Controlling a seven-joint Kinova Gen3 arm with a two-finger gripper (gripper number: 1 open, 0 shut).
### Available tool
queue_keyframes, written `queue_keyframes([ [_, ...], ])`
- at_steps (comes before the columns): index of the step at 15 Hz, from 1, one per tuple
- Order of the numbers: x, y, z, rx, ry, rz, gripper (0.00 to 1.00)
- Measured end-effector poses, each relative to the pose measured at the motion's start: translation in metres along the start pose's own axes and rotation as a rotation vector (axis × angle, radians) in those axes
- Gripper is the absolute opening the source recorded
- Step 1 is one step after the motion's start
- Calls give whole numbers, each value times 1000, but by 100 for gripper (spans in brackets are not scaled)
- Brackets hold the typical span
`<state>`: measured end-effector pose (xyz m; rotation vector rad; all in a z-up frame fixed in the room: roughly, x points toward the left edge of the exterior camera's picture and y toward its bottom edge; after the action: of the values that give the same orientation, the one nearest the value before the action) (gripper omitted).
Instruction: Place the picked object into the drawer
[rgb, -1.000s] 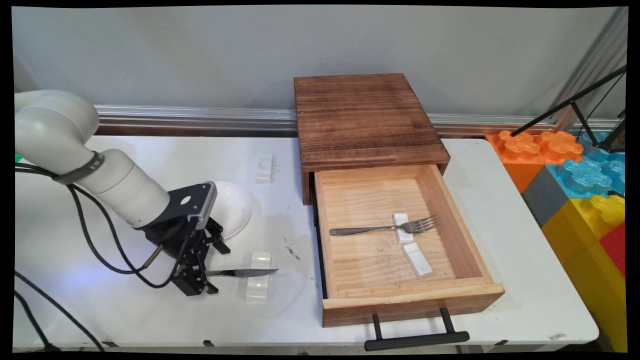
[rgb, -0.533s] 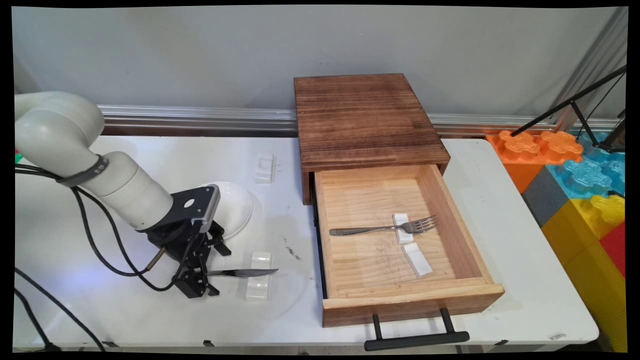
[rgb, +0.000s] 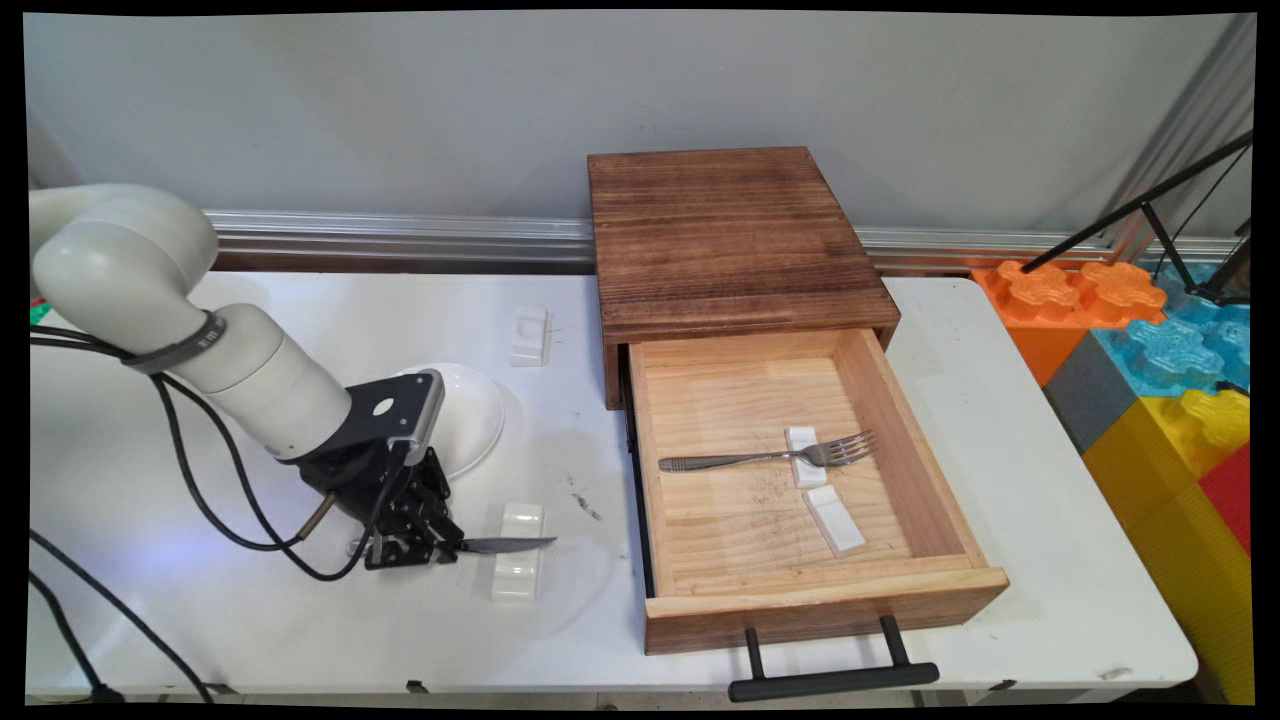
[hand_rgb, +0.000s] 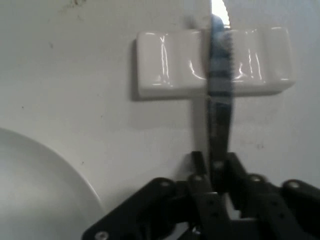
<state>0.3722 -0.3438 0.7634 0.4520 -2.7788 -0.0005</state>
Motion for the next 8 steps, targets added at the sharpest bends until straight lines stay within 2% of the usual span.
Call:
queue_keyframes([
  [8,2,-2,-6,-9,8,1,0],
])
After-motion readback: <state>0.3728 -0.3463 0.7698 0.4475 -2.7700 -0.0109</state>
